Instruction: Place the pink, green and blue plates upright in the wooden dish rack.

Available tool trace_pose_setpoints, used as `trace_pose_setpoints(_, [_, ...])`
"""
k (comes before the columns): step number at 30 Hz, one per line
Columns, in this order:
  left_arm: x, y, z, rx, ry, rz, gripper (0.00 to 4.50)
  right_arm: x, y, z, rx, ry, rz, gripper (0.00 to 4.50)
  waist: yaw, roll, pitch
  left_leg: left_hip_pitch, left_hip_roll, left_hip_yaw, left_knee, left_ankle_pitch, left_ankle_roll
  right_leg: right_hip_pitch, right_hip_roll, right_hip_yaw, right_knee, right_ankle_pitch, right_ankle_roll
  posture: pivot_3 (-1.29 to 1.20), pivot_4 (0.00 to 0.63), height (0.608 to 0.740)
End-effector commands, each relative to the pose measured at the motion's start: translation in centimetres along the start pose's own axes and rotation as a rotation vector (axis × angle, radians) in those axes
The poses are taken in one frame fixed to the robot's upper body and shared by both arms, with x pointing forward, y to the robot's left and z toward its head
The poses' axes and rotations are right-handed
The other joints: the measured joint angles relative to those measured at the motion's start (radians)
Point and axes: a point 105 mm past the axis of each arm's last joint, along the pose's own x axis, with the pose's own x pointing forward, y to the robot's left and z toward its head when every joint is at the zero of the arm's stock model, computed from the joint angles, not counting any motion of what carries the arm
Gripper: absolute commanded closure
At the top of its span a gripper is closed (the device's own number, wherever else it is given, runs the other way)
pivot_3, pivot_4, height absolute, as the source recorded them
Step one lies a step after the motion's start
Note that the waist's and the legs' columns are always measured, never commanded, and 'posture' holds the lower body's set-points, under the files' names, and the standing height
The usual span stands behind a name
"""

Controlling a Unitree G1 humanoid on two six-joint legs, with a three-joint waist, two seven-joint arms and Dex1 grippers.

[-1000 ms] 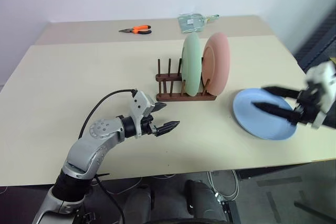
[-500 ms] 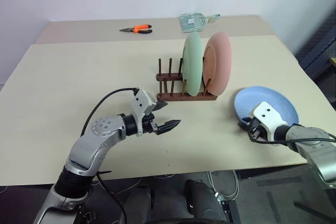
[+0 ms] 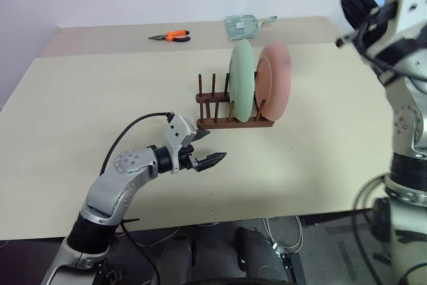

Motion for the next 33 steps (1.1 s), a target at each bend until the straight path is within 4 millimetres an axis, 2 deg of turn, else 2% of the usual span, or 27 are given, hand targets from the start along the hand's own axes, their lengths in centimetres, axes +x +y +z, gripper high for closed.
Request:
trace_pose_setpoints(1, [-0.6,0.9,0.6,0.039,-0.021,0.028,0.35,2.4,6.5,3.3,0.348,-0.166,0.245,4.41,0.000,0.000,0.000,0.000,0.000,0.000,0.000,0.000,0.000,0.000,0.000,0.000,0.000,0.000,0.000,0.00,0.150,0.740])
trace_pose_setpoints(4, [-1.0,1.3,0.2,0.049,-0.004,0.041,0.35,4.7,9.7,2.7,0.581,-0.127,0.290,4.41,-0.002,0.001,0.000,0.000,0.000,0.000,0.000,0.000,0.000,-0.002,0.000,0.000,0.002,0.000,-0.001,0.00,0.150,0.740])
trace_pose_setpoints(8, [-1.2,1.2,0.1,0.049,-0.005,0.046,0.35,5.9,11.8,2.3,0.789,-0.091,0.307,4.41,0.006,0.000,-0.001,-0.001,-0.001,-0.002,0.000,0.000,0.000,-0.002,0.000,0.000,0.001,0.000,-0.001,0.00,0.150,0.740])
trace_pose_setpoints(10, [-1.3,1.1,0.0,0.047,-0.006,0.049,0.35,6.3,12.3,1.8,0.853,-0.063,0.299,4.41,0.003,0.000,-0.001,-0.002,-0.001,0.000,0.000,0.000,0.000,-0.002,-0.001,0.000,0.001,0.000,-0.001,0.00,0.150,0.740])
trace_pose_setpoints(13, [-1.3,0.8,-0.1,0.043,-0.007,0.053,0.35,6.8,11.9,-1.2,0.854,0.059,0.199,4.41,0.002,0.000,-0.001,-0.001,-0.001,0.000,0.000,0.000,0.000,-0.003,0.000,0.000,0.001,0.000,-0.001,0.00,0.150,0.740])
trace_pose_setpoints(16, [-1.3,0.5,-0.1,0.039,-0.009,0.055,0.35,6.6,11.8,-3.7,0.932,0.152,0.128,4.41,-0.002,0.000,-0.001,-0.001,-0.001,0.000,0.000,0.000,0.000,-0.003,0.000,0.000,0.002,0.000,-0.001,0.00,0.150,0.740])
trace_pose_setpoints(20, [-1.4,0.5,-0.2,0.036,-0.006,0.056,0.35,6.5,12.8,-5.1,1.030,0.218,0.102,4.41,-0.006,0.001,-0.001,-0.001,0.000,0.000,-0.001,0.000,0.000,-0.004,0.001,0.000,0.003,0.000,-0.001,0.00,0.150,0.740])
trace_pose_setpoints(26, [-1.4,0.6,-0.1,0.035,-0.006,0.054,0.35,6.6,12.7,-5.8,1.072,0.241,0.041,4.41,-0.006,0.001,-0.001,-0.001,0.000,0.000,-0.001,0.000,0.000,-0.005,0.001,0.000,0.004,0.000,-0.001,0.00,0.150,0.740])
trace_pose_setpoints(29, [-1.3,0.5,-0.2,0.033,-0.007,0.050,0.35,7.1,11.8,-4.6,1.046,0.185,0.032,4.41,-0.007,0.001,-0.001,-0.001,0.000,0.000,-0.001,0.000,0.000,-0.005,0.001,0.000,0.004,0.000,-0.001,0.00,0.150,0.740])
trace_pose_setpoints(33, [-1.3,0.4,-0.1,0.030,-0.010,0.047,0.35,7.4,11.6,-2.4,1.047,0.125,0.073,4.41,-0.007,0.001,-0.001,-0.001,0.000,0.000,-0.001,0.000,0.000,-0.005,0.001,0.000,0.004,0.000,-0.001,0.00,0.150,0.740])
